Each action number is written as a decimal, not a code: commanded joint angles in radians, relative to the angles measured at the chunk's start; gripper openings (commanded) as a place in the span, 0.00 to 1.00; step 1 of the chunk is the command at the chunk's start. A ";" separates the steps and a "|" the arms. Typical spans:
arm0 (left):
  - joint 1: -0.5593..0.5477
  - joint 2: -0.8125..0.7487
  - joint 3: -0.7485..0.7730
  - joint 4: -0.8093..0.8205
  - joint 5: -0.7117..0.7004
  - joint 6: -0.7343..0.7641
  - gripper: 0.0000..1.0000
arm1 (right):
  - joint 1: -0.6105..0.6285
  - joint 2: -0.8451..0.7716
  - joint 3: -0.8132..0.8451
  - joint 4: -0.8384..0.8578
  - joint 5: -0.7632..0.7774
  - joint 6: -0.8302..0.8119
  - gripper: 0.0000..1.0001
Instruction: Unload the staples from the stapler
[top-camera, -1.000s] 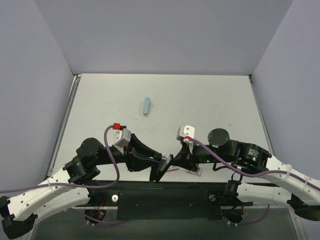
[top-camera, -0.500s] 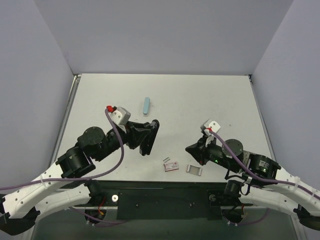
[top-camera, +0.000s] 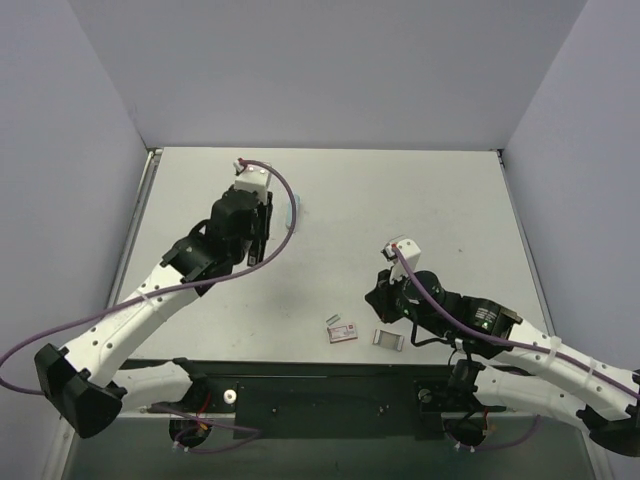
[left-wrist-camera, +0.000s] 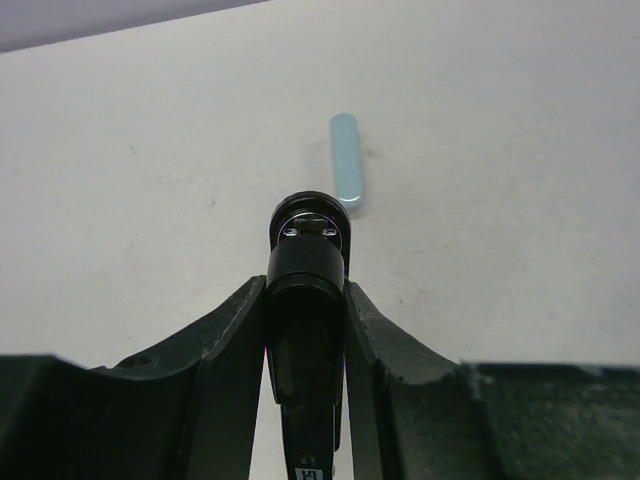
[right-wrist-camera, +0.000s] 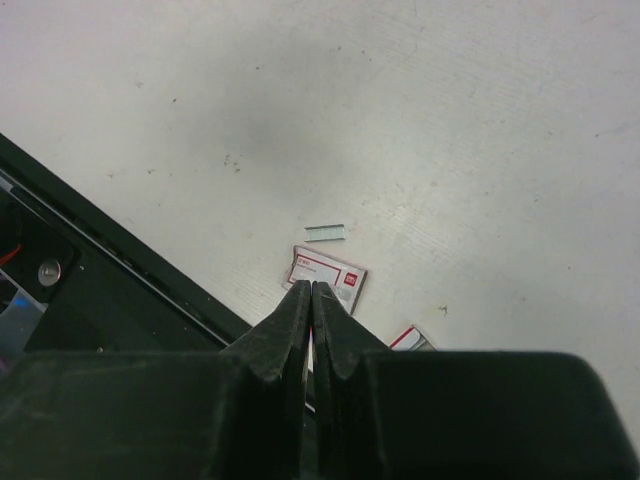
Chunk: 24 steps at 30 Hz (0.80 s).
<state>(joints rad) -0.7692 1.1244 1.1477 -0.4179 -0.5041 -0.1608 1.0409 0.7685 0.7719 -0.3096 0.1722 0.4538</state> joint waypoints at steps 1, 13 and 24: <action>0.165 0.064 0.078 0.057 0.070 -0.002 0.00 | -0.008 0.021 -0.014 0.024 0.026 0.069 0.00; 0.527 0.386 0.153 0.139 0.409 -0.052 0.00 | -0.016 0.035 -0.074 0.067 -0.002 0.143 0.00; 0.556 0.747 0.409 0.091 0.409 0.043 0.00 | -0.024 0.037 -0.083 0.070 -0.007 0.103 0.00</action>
<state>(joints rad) -0.2150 1.8122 1.4345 -0.3801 -0.1055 -0.1627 1.0267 0.8032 0.6933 -0.2638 0.1669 0.5747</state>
